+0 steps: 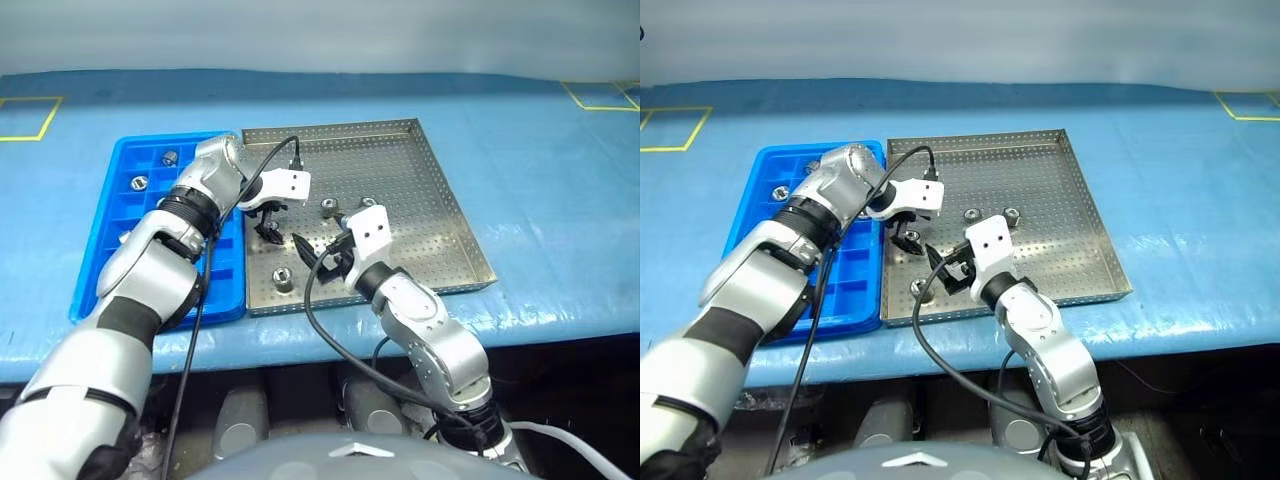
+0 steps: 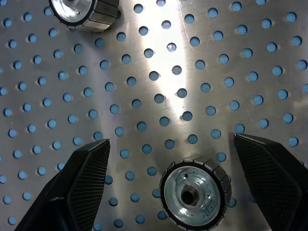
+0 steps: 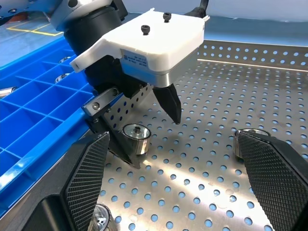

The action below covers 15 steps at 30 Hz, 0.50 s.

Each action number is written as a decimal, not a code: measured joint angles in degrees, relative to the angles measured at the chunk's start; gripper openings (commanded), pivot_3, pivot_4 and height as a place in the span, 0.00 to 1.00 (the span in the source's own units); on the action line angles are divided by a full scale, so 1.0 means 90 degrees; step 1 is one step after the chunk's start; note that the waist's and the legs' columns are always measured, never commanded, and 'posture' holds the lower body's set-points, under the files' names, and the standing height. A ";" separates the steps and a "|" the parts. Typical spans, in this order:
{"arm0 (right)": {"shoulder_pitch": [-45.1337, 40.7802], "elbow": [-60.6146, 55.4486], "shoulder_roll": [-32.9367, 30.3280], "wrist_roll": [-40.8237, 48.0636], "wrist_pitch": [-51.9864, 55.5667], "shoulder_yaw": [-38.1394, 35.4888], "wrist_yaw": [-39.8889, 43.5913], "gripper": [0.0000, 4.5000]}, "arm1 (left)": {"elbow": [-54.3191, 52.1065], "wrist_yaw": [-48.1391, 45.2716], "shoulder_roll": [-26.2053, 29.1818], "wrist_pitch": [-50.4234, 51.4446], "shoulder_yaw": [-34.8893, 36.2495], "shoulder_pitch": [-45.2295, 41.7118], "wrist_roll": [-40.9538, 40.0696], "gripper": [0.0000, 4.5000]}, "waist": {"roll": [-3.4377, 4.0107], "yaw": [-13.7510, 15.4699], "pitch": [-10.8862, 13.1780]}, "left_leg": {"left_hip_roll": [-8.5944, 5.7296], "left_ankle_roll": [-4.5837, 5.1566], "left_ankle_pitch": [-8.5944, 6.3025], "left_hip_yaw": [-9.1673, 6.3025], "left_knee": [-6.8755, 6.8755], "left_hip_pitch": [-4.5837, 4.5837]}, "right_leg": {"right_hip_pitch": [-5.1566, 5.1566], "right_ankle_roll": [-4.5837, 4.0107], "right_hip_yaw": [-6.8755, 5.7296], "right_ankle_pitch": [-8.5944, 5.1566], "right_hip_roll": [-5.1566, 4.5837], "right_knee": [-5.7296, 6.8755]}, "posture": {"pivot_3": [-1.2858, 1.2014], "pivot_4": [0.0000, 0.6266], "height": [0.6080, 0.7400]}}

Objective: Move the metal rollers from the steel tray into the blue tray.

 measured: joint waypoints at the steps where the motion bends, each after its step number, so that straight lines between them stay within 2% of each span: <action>1: 0.0010 -0.0002 0.0001 -0.0003 -0.0001 -0.0004 -0.0001 1.00 | 0.0035 -0.0013 0.0006 -0.0035 -0.0001 -0.0016 0.0043 1.00 | 0.0000 -0.0010 0.0000 | 0.0000 0.0000 0.0000 0.0000 0.0000 0.0000 | 0.0000 0.0000 0.0001 0.0000 0.0000 0.0000 | 0.48 0.24 1.00; 8: 0.0016 -0.0003 0.0004 -0.0008 -0.0003 -0.0033 0.0002 1.00 | 0.0297 -0.0052 0.0010 -0.0100 -0.0003 -0.0033 0.0433 1.00 | 0.0000 -0.0024 0.0000 | 0.0000 0.0000 0.0000 0.0000 0.0000 -0.0001 | 0.0000 0.0001 0.0001 0.0000 0.0000 0.0001 | 0.49 0.24 1.00; 11: 0.0015 -0.0003 0.0006 -0.0008 -0.0012 -0.0033 0.0006 1.00 | 0.0378 0.0003 0.0000 -0.0102 0.0014 -0.0041 0.0485 0.86 | 0.0000 -0.0019 0.0000 | 0.0000 0.0000 0.0000 0.0000 0.0001 -0.0001 | 0.0001 0.0002 0.0001 0.0000 -0.0001 0.0001 | 0.49 0.24 1.00; 15: 0.0012 -0.0003 0.0006 -0.0008 -0.0066 -0.0034 0.0012 1.00 | 0.0478 0.0038 -0.0066 -0.0073 0.0137 -0.0041 0.0450 0.56 | 0.0000 0.0006 0.0000 | -0.0003 0.0000 0.0000 -0.0001 0.0007 0.0001 | 0.0003 0.0005 0.0001 0.0002 -0.0002 0.0006 | 0.49 0.24 1.00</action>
